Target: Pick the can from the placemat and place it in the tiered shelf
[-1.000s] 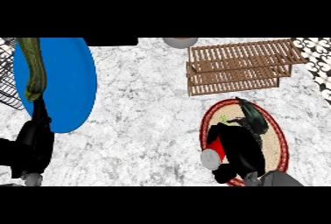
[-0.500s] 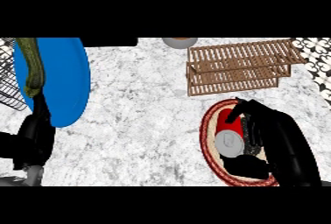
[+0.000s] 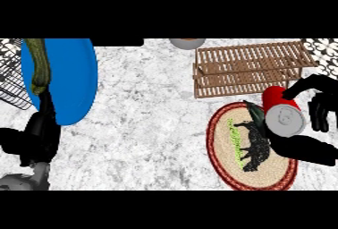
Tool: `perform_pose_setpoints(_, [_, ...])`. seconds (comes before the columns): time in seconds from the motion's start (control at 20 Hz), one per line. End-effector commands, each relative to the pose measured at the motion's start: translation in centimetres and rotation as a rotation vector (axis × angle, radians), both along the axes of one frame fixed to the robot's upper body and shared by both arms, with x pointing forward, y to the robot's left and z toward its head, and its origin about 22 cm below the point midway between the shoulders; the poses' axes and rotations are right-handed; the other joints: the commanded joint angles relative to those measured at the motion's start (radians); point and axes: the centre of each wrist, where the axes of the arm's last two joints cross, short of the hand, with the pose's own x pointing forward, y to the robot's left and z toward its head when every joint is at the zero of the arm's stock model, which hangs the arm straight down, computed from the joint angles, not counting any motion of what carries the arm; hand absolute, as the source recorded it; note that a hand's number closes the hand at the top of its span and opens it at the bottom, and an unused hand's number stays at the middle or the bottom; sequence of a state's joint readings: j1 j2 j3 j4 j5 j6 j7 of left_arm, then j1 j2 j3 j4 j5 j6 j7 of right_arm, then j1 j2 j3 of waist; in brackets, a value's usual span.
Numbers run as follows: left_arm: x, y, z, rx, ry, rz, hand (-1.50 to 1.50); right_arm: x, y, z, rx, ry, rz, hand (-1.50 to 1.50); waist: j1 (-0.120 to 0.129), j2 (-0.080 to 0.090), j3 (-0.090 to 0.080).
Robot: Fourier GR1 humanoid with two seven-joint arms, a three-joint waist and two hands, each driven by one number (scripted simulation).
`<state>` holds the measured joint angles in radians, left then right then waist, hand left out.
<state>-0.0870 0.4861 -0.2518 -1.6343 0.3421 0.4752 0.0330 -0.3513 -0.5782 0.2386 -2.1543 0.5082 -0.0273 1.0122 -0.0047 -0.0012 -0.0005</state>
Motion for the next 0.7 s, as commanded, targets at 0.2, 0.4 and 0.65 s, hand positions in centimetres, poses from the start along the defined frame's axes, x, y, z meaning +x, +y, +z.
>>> perform_pose_setpoints(0.2, [-0.7, 1.0, -0.4, 0.016, -0.011, -0.022, 0.0, 4.6, -1.7, 0.4, 0.053, -0.025, -0.082, 1.5, 0.013, 0.001, 0.0])
perform_pose_setpoints(0.4, [0.7, -0.3, 1.4, -0.004, 0.011, -0.034, 0.0, 8.2, -2.4, -0.1, 0.06, -0.053, -0.095, 1.5, 0.014, 0.003, 0.001])
perform_pose_setpoints(0.65, [1.3, -0.7, 1.5, 0.001, -0.007, -0.014, 0.0, 12.2, -3.0, -3.7, 0.048, -0.073, -0.099, 1.5, 0.016, 0.004, 0.001])
